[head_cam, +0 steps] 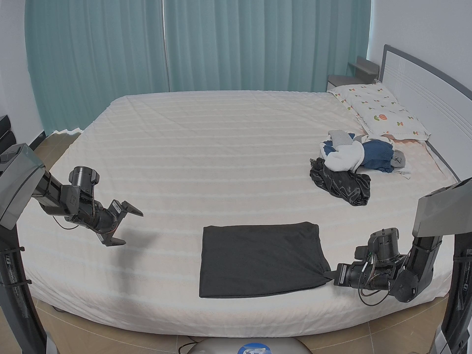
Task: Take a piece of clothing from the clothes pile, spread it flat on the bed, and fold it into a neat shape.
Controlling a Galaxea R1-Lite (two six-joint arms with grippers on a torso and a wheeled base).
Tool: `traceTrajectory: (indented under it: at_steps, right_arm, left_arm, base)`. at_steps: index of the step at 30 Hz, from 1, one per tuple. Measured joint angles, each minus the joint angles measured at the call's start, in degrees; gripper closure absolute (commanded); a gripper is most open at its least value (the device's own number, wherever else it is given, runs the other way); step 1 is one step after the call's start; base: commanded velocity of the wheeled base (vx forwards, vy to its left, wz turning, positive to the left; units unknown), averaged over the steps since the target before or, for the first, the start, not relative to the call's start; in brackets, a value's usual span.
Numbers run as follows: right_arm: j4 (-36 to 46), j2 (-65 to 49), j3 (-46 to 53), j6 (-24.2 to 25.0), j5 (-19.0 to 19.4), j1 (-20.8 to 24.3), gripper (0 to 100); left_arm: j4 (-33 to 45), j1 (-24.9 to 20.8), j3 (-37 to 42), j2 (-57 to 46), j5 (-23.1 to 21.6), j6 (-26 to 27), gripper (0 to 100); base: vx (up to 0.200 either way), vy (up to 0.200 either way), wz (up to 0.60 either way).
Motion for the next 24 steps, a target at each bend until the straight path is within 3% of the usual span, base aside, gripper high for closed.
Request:
traceTrajectory:
  at_steps: [12, 24]
  right_arm:
    - [-3.1, -0.1, -2.6, 0.0, 0.0, -1.6, 0]
    - [5.4, 4.9, -22.0, 3.1, -2.4, -2.5, 0]
  left_arm:
    - [0.0, 0.0, 0.0, 0.0, 0.0, 0.0, 0]
    - [0.0, 0.0, 0.0, 0.0, 0.0, 0.0, 0]
  base:
    - [0.000, 0.000, 0.00]
    - [0.000, 0.000, 0.00]
